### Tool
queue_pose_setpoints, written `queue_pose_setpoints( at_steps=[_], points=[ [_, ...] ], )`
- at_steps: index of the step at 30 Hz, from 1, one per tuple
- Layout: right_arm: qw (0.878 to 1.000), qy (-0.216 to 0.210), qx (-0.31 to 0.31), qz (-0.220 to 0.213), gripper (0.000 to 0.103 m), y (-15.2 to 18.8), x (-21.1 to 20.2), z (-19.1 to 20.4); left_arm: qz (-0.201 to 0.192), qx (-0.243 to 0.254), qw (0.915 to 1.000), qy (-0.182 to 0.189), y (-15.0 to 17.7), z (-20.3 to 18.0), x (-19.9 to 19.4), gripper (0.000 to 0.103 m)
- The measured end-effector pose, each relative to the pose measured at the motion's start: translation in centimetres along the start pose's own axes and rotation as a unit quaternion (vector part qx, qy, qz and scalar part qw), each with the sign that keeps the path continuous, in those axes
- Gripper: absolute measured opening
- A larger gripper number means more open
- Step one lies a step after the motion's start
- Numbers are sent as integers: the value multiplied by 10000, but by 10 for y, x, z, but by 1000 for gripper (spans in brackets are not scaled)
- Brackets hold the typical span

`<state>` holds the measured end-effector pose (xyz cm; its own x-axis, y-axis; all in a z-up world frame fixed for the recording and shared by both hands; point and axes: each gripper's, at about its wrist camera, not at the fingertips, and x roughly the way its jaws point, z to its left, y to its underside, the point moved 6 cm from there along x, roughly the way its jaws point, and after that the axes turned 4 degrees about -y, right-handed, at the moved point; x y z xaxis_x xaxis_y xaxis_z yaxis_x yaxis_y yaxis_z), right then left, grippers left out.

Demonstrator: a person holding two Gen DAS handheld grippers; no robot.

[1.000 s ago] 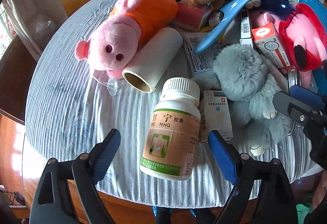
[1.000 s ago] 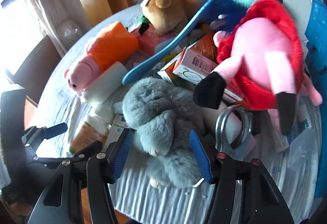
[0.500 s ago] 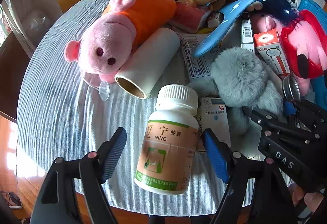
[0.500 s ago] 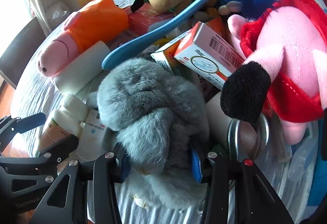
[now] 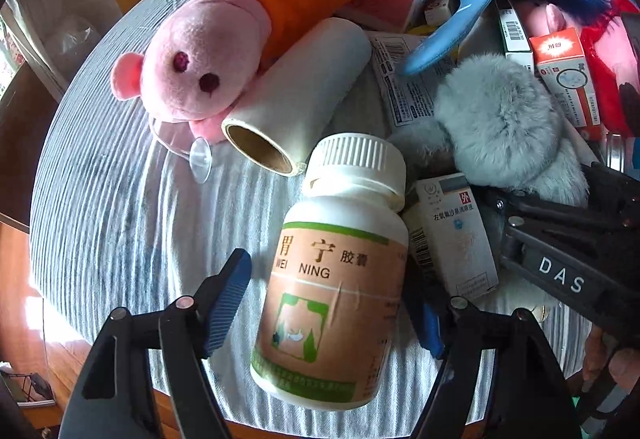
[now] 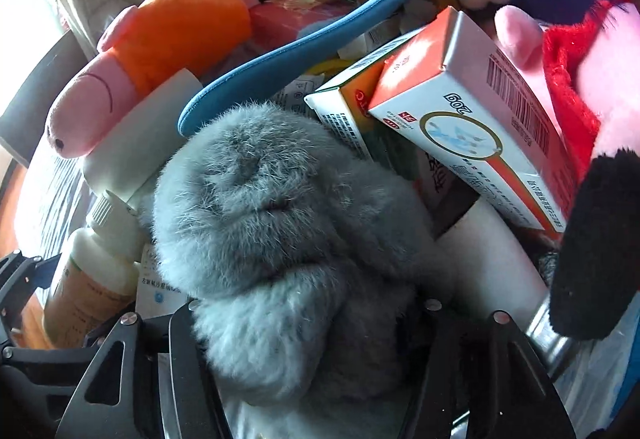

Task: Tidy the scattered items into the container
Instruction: 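Grasp the white medicine bottle with the left tool while the right tool grasps the grey plush bunny, then lift the bottle with the left tool while the right tool carries the bunny toward the crate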

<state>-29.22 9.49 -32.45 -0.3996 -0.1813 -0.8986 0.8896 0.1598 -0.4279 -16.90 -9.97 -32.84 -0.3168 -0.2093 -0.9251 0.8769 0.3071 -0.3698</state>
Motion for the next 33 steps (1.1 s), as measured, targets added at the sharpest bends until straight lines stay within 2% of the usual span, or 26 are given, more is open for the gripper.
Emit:
queue_pose_setpoints(
  at_steps=[4, 6, 7, 8, 17, 23, 27, 29, 33],
  points=[
    [10000, 19, -80, -14, 63, 2, 0, -1, -31, -48, 10000, -17, 0, 0, 2, 73],
    [9998, 115, -135, -29, 51, 4, -2, -2, -101, -75, 9999, -15, -1, -1, 0, 58],
    [9999, 99, -130, -43, 42, 4, -3, -3, -104, -88, 9999, -20, -2, -1, -2, 56],
    [9999, 67, -118, -56, 41, 5, -5, -4, -115, -113, 9999, -4, -3, -1, -3, 56],
    [9968, -286, -176, -725, 40, 0, -52, -3, -640, -150, 9978, -18, -24, -3, -45, 52],
    [9937, -280, -210, -1069, 40, -9, -86, -4, -1029, -185, 9945, -114, -27, -1, -74, 52],
    [9909, -267, -216, -1303, 40, -9, -114, -2, -1265, -236, 9916, -152, -49, 7, -93, 52],
    [9895, -252, -212, -1404, 40, -24, -118, 18, -1398, -241, 9898, -158, -54, 5, -105, 52],
    [9865, -234, -129, -1619, 40, -50, -141, 14, -1691, -266, 9851, -145, -72, 0, -129, 52]
  ],
)
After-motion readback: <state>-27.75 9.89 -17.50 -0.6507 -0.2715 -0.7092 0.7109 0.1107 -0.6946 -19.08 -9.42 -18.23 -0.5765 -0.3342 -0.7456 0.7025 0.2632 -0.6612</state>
